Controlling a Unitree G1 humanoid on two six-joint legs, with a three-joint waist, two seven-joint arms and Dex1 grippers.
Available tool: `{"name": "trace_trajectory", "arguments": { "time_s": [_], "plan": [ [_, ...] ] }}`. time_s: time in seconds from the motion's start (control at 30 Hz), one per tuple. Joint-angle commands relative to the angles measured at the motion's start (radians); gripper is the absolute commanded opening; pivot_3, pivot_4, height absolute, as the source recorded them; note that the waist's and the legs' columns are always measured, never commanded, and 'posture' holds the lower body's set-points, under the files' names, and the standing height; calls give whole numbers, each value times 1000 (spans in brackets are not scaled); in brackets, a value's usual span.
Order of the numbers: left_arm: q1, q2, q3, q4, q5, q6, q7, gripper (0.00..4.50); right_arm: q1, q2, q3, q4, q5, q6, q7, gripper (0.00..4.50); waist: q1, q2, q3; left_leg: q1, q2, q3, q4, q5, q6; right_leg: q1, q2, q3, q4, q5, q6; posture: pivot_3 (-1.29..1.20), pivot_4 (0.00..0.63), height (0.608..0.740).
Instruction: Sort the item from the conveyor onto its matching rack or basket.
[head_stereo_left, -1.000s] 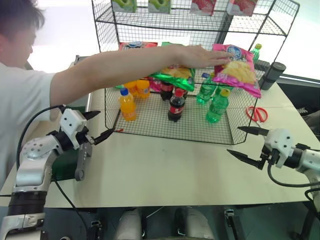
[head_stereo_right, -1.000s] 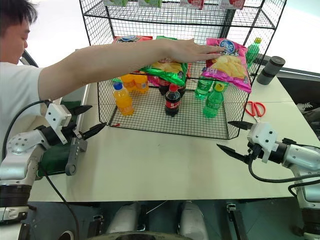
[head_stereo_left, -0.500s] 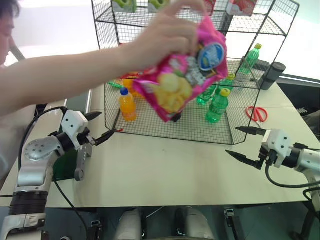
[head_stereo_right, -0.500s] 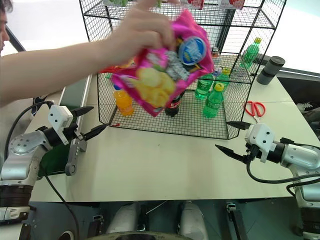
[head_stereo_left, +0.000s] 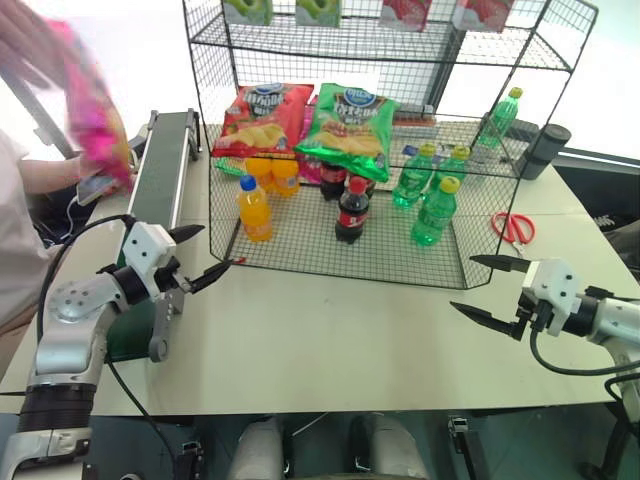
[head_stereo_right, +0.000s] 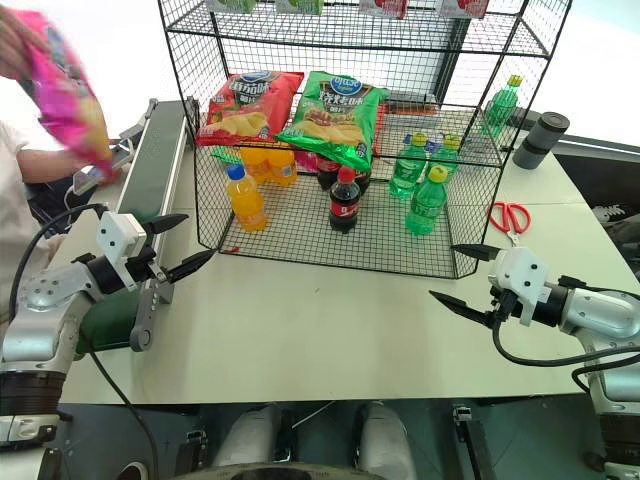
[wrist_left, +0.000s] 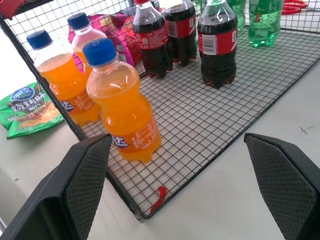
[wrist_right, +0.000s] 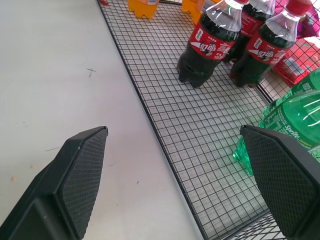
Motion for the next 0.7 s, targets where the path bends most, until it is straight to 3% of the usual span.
{"name": "trace_trajectory", "arguments": {
  "time_s": [0.03, 0.7],
  "plan": [
    [2, 10, 11, -18, 1, -24, -2, 4500, -18, -13, -2, -11, 4, -17, 3, 4422, 0, 0, 0, 0, 0, 0, 0, 0, 0, 0, 0, 0, 0, 0, 0, 0, 150, 740],
    [37, 14, 22, -39, -2, -23, 8, 4500, -38, -12, 18, 4, 4, -21, 13, 4422, 0, 0, 0, 0, 0, 0, 0, 0, 0, 0, 0, 0, 0, 0, 0, 0, 150, 740]
  ]
}}
